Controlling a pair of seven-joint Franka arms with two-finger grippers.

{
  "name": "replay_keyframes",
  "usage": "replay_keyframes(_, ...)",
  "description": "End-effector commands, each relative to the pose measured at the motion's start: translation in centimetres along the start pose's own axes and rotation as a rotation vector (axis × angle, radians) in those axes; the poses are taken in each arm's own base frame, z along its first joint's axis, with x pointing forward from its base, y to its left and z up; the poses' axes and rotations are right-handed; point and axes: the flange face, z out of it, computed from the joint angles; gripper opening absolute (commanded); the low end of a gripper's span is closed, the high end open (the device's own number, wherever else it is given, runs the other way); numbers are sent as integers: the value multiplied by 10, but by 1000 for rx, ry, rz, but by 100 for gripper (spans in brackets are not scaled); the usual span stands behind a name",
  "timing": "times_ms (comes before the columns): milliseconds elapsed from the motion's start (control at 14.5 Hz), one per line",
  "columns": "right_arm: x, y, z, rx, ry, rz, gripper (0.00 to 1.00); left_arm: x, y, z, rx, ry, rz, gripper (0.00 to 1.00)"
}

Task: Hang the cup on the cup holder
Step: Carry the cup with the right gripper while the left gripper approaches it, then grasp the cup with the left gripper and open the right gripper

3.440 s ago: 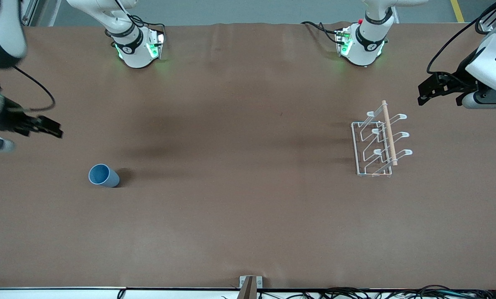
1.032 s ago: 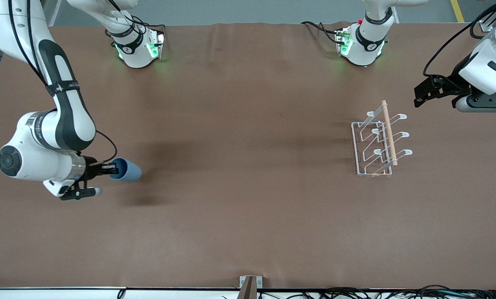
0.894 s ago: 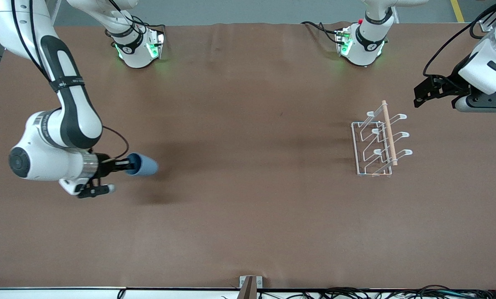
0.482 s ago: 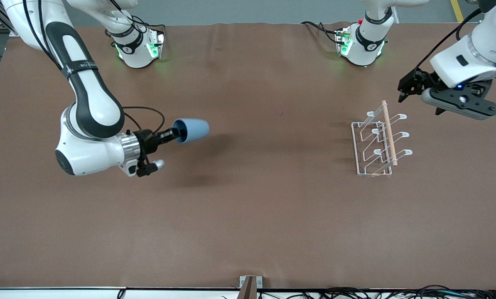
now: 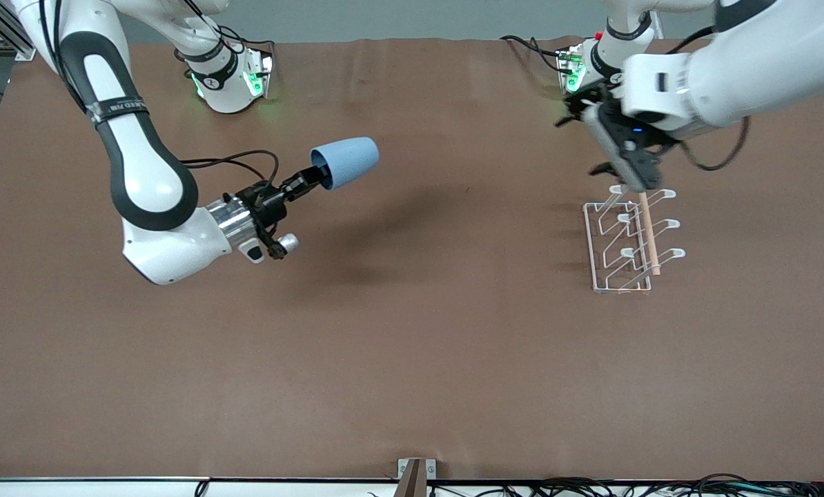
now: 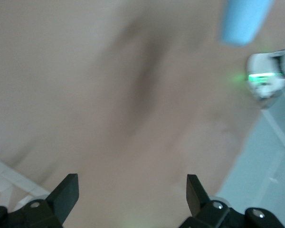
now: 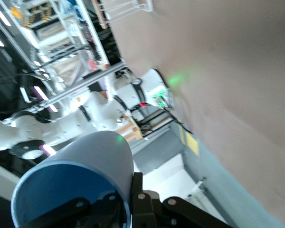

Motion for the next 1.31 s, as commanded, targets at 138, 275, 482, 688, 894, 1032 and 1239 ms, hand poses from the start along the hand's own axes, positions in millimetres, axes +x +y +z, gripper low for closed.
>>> replay_keyframes(138,14,-26,60,104,34,-16,0,58,15,78,-216,-4,58,100)
replay_keyframes(275,18,-28,76,100,48,-13,0,71,22,100,-219,1,59,100)
replay_keyframes(482,27,-26,90,128,71,-7,0,86,44,129,-222,0,84,100)
replay_keyframes(688,27,-27,89,131,72,-9,0,93,56,155,-231,-41,97,100)
replay_keyframes(894,28,-29,95,131,65,-13,0,97,56,171,-235,-46,113,100)
replay_keyframes(1032,30,-30,95,147,74,-10,0,103,56,186,-225,-35,115,98)
replay_keyframes(1239,31,-34,98,166,75,-11,0,106,52,192,-227,-30,108,69)
